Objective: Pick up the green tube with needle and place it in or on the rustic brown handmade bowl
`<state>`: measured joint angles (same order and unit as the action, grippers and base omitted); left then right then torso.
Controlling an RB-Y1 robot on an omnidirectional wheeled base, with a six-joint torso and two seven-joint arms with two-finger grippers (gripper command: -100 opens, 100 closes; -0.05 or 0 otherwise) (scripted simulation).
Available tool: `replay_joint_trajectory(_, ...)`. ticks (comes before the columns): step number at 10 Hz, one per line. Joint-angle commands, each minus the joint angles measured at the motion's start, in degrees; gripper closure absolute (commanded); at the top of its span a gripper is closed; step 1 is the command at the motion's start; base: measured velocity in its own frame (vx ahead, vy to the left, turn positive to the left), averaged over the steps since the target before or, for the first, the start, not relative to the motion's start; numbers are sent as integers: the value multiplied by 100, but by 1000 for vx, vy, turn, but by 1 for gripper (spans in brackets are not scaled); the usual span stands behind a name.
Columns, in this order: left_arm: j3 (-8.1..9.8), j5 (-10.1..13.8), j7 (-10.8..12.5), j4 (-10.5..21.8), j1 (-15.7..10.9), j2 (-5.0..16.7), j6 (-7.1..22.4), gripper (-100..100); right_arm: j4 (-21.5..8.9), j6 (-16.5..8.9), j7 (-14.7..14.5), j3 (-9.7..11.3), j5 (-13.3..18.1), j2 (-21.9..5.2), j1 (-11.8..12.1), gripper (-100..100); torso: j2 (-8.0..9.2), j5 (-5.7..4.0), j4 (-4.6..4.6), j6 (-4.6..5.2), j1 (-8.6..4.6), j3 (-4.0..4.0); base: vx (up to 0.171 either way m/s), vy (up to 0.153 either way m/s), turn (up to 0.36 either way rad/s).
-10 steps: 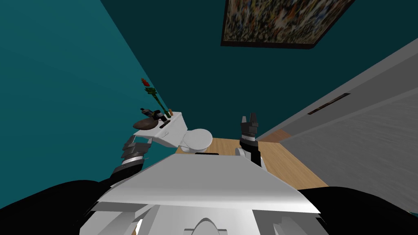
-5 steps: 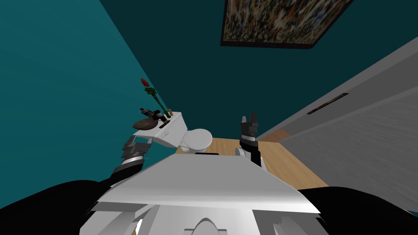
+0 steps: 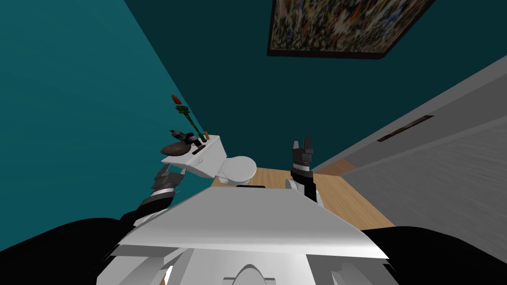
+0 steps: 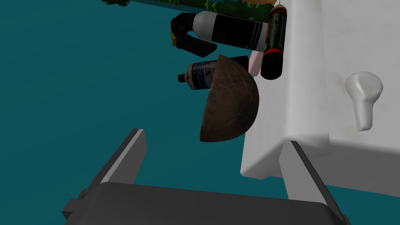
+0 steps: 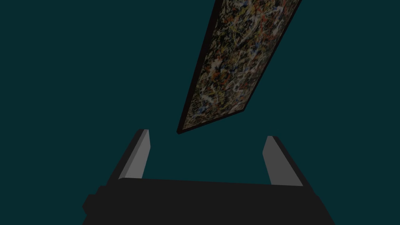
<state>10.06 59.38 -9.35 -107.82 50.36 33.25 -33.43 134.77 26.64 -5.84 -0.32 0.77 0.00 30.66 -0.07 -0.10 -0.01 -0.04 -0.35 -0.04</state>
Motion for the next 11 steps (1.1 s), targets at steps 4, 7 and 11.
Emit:
replay_joint_trajectory(4, -16, -4, -14, 344, -182, 165, 178, -100, 0, 0, 0, 0, 0, -1, -1, 0, 11, 5, 2, 3, 24, 6, 2, -38, 7)
replay_joint_trajectory(7, -16, -4, -14, 344, -182, 165, 178, -100, 0, 0, 0, -1, 0, -1, 0, 0, 8, 8, 2, 1, 36, 5, 0, 0, 0)
replay_joint_trajectory(11, -141, 32, 67, 565, -388, 356, 381, -100, 0, 0, 0, -1, 0, -1, 0, 0, 8, 8, 2, 1, 36, 5, 5, -15, 18)
